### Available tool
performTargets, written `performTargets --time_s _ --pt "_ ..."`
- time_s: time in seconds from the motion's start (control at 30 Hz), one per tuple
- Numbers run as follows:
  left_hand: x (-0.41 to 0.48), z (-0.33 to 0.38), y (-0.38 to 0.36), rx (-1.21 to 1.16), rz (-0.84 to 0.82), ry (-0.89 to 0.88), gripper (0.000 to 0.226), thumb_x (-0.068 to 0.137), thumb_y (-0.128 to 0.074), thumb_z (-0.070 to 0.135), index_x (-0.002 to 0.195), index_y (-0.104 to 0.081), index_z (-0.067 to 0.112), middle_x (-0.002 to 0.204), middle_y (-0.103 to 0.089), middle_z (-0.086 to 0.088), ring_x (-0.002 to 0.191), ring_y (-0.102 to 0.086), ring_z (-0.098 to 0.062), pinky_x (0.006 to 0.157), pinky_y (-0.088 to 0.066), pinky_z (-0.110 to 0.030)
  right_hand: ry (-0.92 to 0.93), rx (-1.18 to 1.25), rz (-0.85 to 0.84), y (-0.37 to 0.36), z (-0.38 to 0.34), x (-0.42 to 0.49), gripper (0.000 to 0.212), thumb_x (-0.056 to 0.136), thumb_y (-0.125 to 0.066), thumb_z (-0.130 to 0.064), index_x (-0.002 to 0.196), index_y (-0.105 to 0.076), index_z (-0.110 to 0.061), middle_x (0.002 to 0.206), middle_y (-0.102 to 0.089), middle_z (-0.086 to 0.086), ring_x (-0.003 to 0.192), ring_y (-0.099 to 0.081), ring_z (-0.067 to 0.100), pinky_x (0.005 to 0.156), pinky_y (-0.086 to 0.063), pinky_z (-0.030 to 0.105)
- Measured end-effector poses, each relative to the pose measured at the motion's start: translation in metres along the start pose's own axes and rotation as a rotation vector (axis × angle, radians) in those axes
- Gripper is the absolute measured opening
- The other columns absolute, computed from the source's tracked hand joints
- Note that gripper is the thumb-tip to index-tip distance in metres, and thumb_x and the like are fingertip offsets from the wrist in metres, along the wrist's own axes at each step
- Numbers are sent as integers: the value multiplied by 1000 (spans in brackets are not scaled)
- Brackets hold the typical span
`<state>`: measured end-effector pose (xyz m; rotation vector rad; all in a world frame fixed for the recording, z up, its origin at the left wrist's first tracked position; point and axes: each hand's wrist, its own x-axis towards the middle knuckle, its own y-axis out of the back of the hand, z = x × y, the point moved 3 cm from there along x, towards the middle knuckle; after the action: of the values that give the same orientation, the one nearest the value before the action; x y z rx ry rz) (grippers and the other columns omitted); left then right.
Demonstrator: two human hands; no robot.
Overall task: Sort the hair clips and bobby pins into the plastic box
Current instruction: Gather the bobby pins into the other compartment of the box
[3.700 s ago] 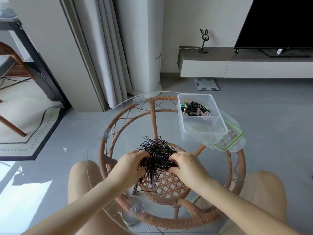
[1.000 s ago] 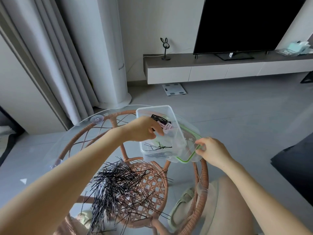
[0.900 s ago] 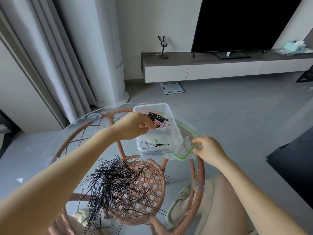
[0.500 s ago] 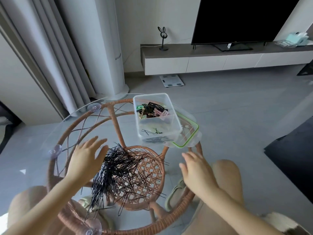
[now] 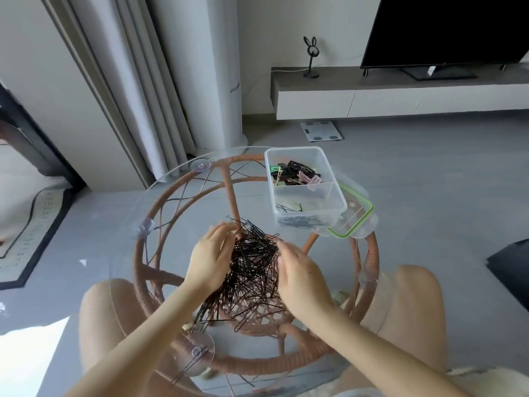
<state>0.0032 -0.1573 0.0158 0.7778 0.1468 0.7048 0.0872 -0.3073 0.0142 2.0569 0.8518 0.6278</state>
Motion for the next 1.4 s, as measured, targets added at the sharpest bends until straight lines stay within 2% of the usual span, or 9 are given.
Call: performTargets --time_s 0.1,0.17,0.33,0.5,0.63,0.73,0.93,1.2,1.4 --pt "28 -12 -1 179 -75 28 53 92 -23 45 134 -46 22 148 -38 -1 142 -24 -20 119 -12 -37 -82 -29 49 7 12 18 34 92 -39 -14 122 -51 -4 115 -63 14 104 -59 32 96 -43 52" --pt "42 -15 -11 216 -187 5 53 94 -20 46 138 -39 24 152 -30 2 145 -13 -17 119 -3 -35 -73 -80 -41 -5 9 25 37 92 -32 -21 120 -50 -7 119 -61 13 114 -53 32 101 -35 58" --pt "26 -10 -18 104 -342 -164 51 94 -24 41 133 -47 19 146 -41 5 141 -23 -8 119 -8 -26 94 -59 -202 -18 -15 9 46 98 -28 -24 141 -28 -7 151 -28 12 142 -18 21 115 -5 27" --pt "-12 1 21 5 -426 -84 48 94 -32 47 137 -41 26 145 -41 9 129 -26 5 117 -18 -28 138 -20 -309 24 -14 -11 70 86 -44 -54 143 -25 -18 150 -30 0 137 -28 12 111 -18 23" --pt "-44 4 44 517 -420 -55 98 62 -21 88 145 -13 36 148 -31 4 136 -26 -15 113 -24 -40 200 -379 -495 29 0 -21 116 60 -53 -78 145 7 -26 157 0 -2 143 -2 17 112 -1 33" --pt "-65 7 34 721 -488 -30 118 51 -33 92 146 4 32 149 -25 -2 135 -25 -21 113 -25 -39 208 -432 -475 15 -1 -23 123 53 -54 -81 145 4 -25 156 -5 5 142 -5 25 115 -4 40" --pt "-50 13 18 576 -335 -15 83 77 -61 55 143 -25 18 132 -43 -5 120 -43 -23 99 -38 -30 242 -236 -313 9 -16 -6 78 71 -69 -46 137 -39 -16 132 -48 7 121 -39 25 104 -34 41" --pt "-30 15 32 365 -237 44 35 86 -61 24 121 -61 17 121 -66 -2 108 -62 -19 96 -45 -27 216 -135 -297 17 -16 8 34 83 -61 -8 118 -61 -8 113 -66 10 111 -52 25 97 -36 29" --pt "-21 19 39 306 -186 117 29 84 -63 16 112 -67 15 110 -71 -6 80 -67 -18 78 -49 -21 182 -97 -251 27 -21 13 28 84 -61 -8 112 -65 -10 114 -66 9 111 -56 21 96 -36 21"
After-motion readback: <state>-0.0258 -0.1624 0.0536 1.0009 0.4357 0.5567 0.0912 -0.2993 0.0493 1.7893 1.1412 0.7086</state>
